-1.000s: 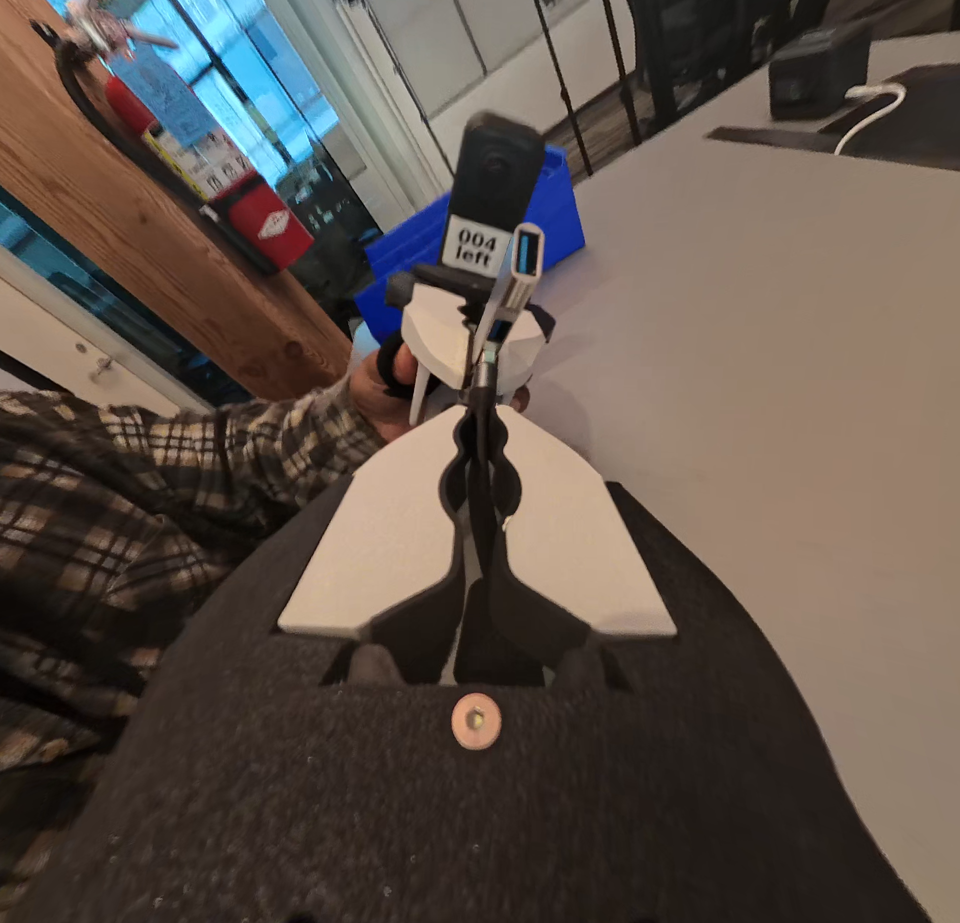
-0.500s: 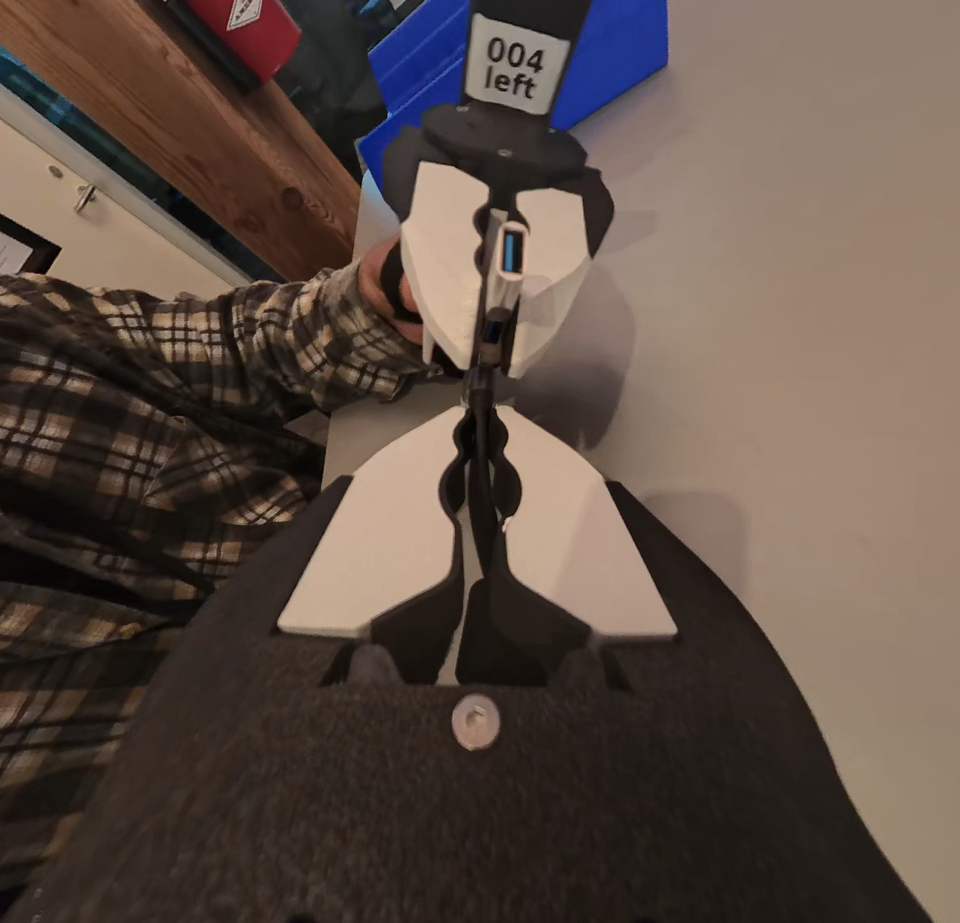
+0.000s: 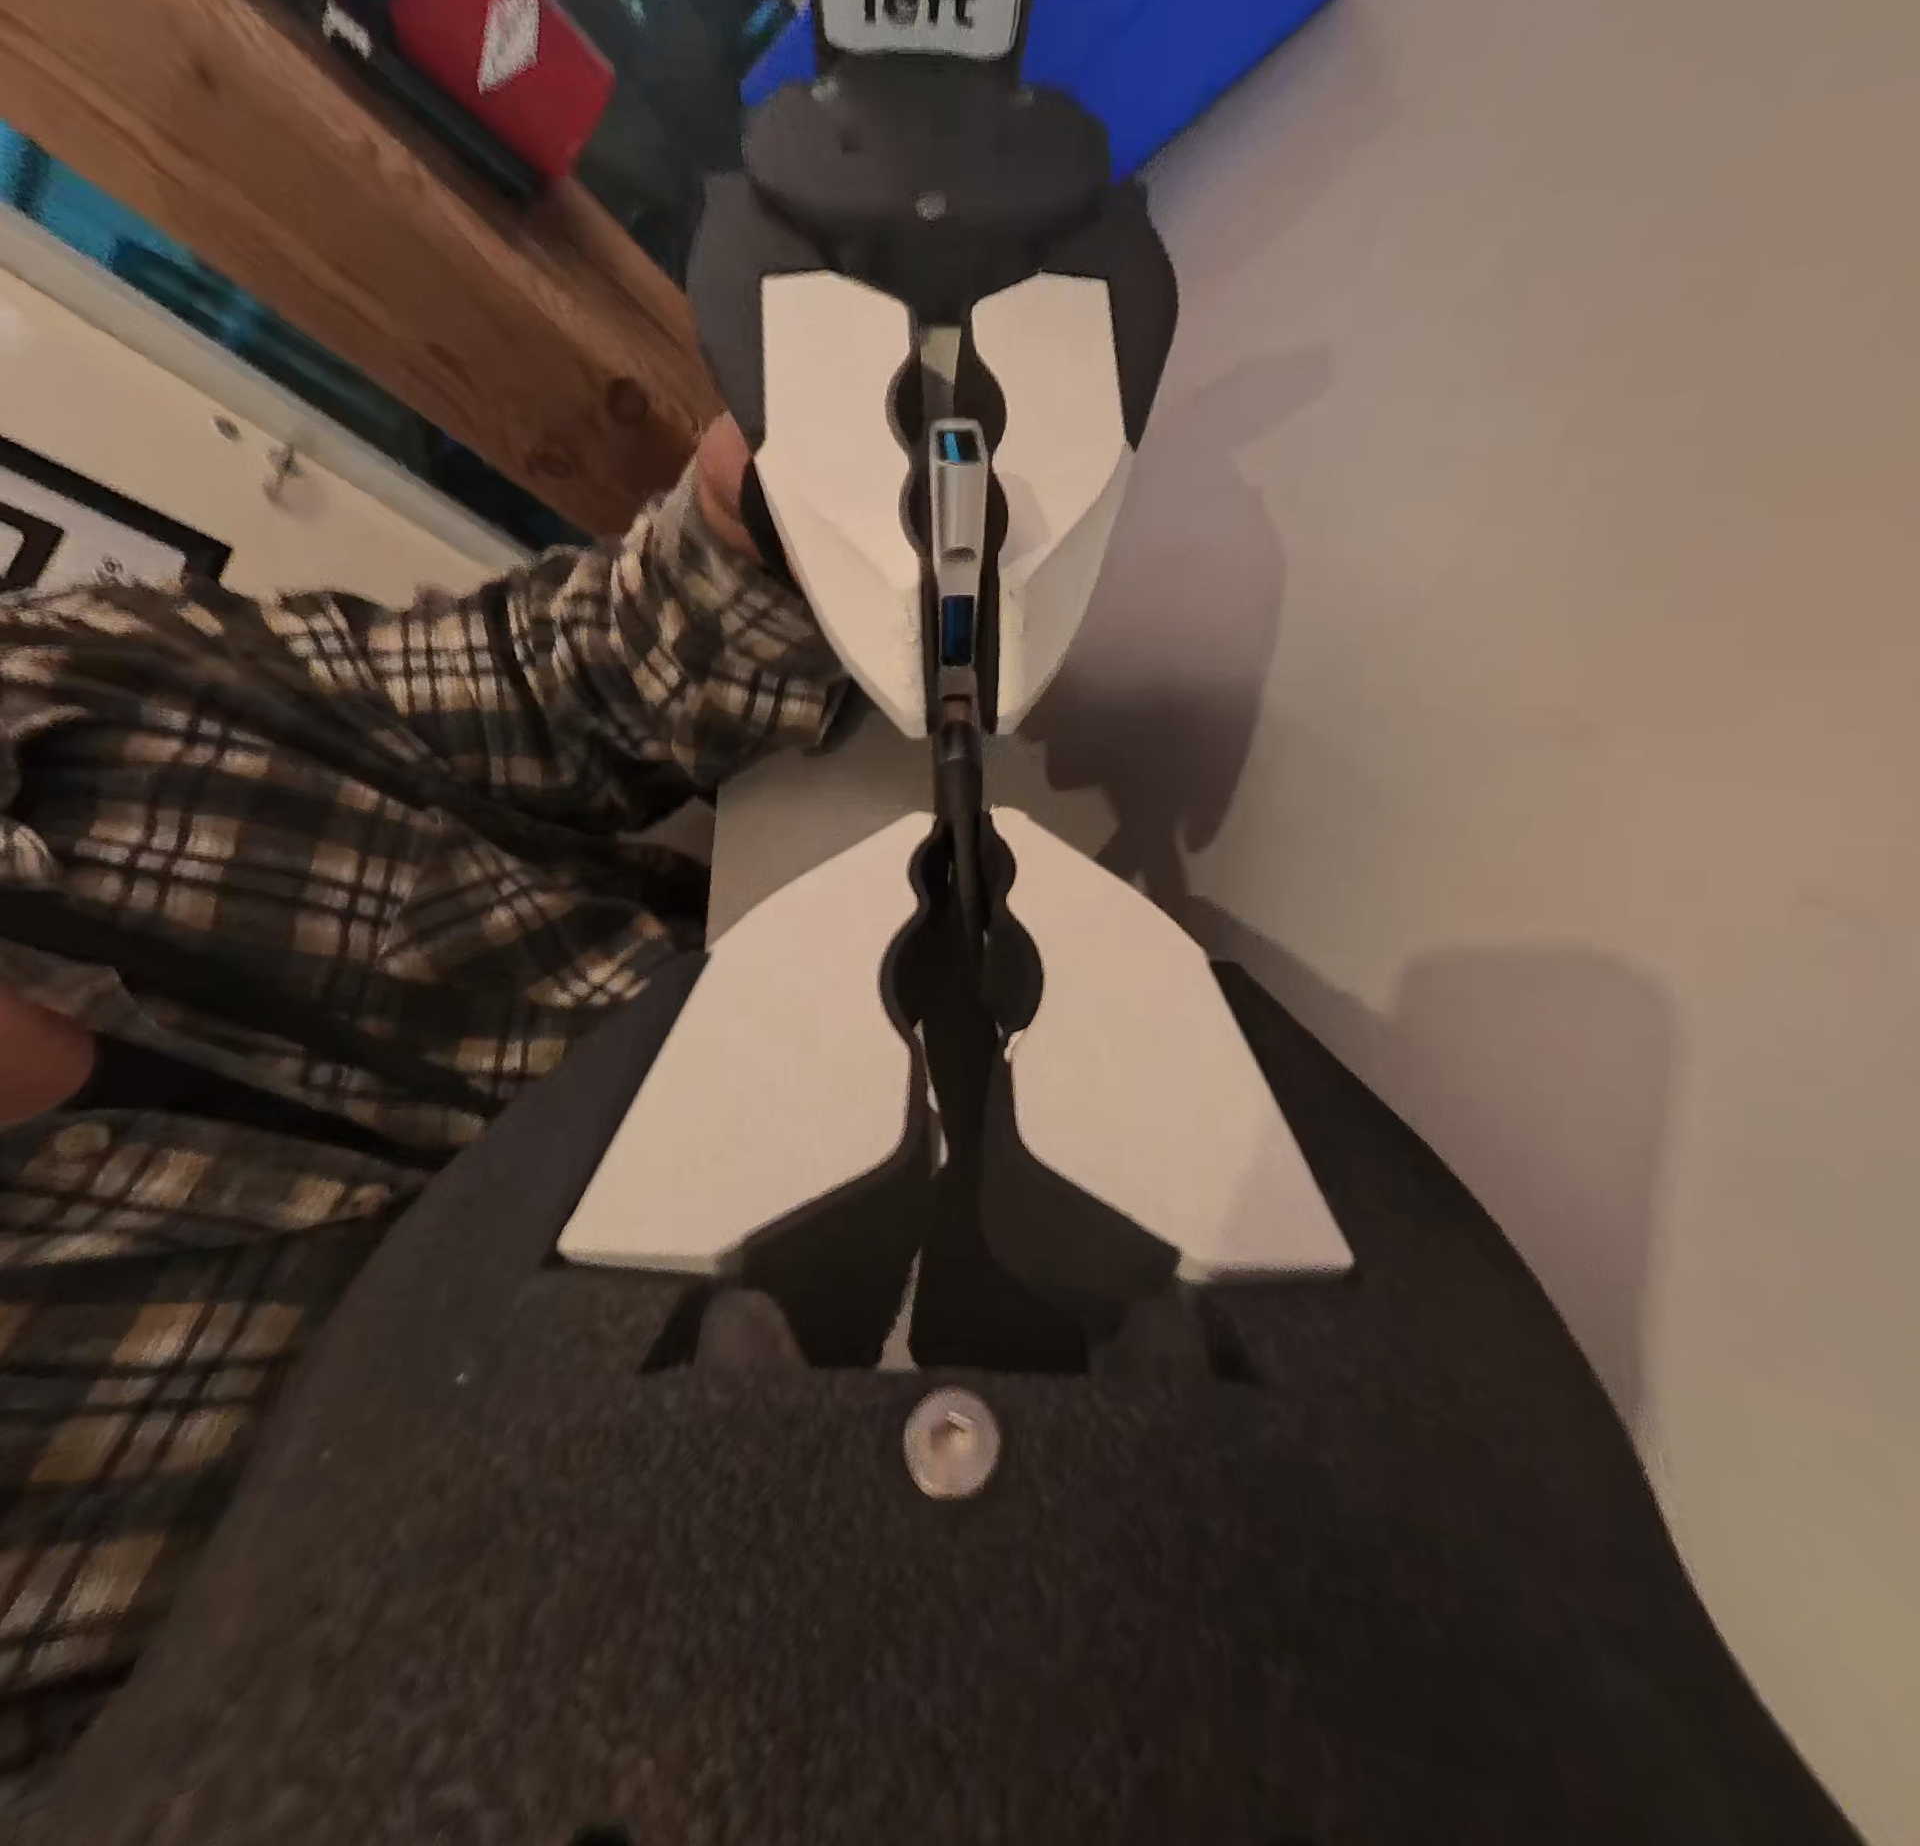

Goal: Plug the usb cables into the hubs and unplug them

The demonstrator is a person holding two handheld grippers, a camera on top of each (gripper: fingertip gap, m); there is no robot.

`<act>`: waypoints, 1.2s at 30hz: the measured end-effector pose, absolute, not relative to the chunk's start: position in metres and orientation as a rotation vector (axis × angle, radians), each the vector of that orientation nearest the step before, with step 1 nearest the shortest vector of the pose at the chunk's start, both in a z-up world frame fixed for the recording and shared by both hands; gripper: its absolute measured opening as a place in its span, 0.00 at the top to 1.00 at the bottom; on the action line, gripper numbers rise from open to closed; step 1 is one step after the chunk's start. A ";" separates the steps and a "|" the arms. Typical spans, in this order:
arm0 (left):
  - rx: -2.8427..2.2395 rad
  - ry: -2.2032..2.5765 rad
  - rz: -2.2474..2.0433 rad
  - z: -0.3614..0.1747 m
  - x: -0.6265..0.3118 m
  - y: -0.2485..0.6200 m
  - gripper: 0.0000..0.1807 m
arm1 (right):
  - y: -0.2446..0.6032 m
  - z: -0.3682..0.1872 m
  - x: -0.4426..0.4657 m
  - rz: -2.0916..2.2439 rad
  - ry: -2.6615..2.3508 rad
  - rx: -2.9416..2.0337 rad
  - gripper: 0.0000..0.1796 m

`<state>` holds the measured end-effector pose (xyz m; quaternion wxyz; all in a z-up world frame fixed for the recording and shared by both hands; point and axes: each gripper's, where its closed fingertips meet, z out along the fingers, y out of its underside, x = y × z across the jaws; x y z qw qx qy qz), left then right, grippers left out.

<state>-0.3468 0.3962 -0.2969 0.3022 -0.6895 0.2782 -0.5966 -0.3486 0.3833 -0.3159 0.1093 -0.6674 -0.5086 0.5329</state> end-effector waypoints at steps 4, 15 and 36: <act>-1.823 0.771 -1.615 -0.295 -0.341 0.391 0.96 | 0.378 -0.313 -0.339 1.486 -1.638 -1.977 0.98; -1.635 0.625 -1.732 -0.288 -0.350 0.404 0.82 | 0.409 -0.302 -0.338 1.611 -1.275 -1.921 0.98; -1.774 0.661 -1.558 -0.294 -0.338 0.399 0.96 | 0.397 -0.300 -0.337 1.561 -1.353 -1.915 0.98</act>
